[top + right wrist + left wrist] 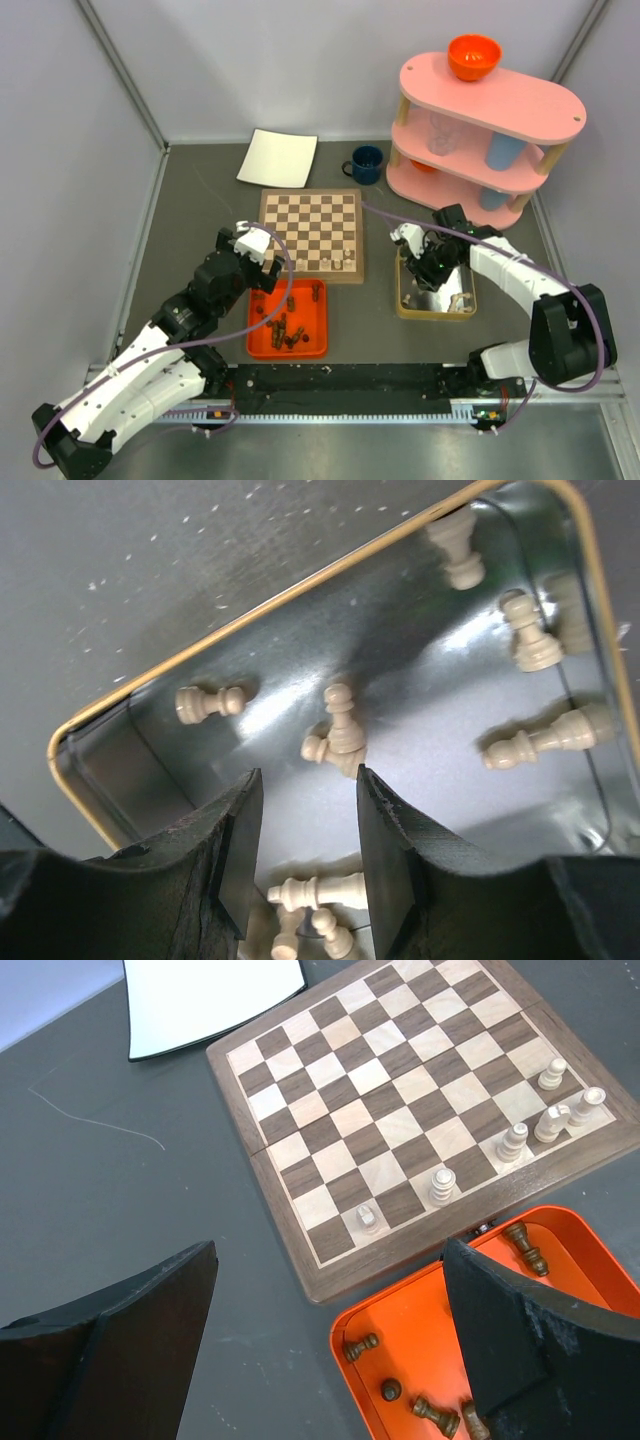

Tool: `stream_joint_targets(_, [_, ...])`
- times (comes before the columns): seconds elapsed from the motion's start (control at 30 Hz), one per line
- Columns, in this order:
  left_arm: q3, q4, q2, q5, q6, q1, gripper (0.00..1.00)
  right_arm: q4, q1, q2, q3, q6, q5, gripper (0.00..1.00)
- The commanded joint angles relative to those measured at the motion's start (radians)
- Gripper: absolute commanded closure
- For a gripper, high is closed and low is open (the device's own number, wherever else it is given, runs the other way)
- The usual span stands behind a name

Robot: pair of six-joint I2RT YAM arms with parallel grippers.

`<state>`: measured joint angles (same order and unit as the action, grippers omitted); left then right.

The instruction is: Set up the chess pieces on the board

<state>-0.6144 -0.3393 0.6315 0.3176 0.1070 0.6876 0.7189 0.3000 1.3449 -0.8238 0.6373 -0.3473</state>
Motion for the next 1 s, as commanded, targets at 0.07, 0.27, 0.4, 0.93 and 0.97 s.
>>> stream_joint_targets(0.07, [0.005,0.054,0.004,-0.015,-0.006,-0.007,0.01,-0.116,0.001,0.039,-0.008,0.004,0.059,0.59])
stream_joint_targets(0.27, [0.005,0.052,0.005,-0.022,-0.004,-0.010,0.01,-0.136,0.001,0.106,-0.040,-0.014,0.067,0.61])
stream_joint_targets(0.4, [0.007,0.054,-0.003,-0.018,-0.004,-0.011,0.01,-0.131,0.001,0.114,-0.035,-0.016,0.062,0.63])
stream_joint_targets(0.93, [0.002,0.046,-0.013,-0.038,-0.015,-0.013,0.01,-0.110,0.001,0.181,-0.037,-0.004,0.053,0.67])
stream_joint_targets(0.97, [0.002,0.046,-0.016,-0.040,-0.018,-0.013,0.01,-0.108,0.001,0.178,-0.038,-0.005,0.051,0.69])
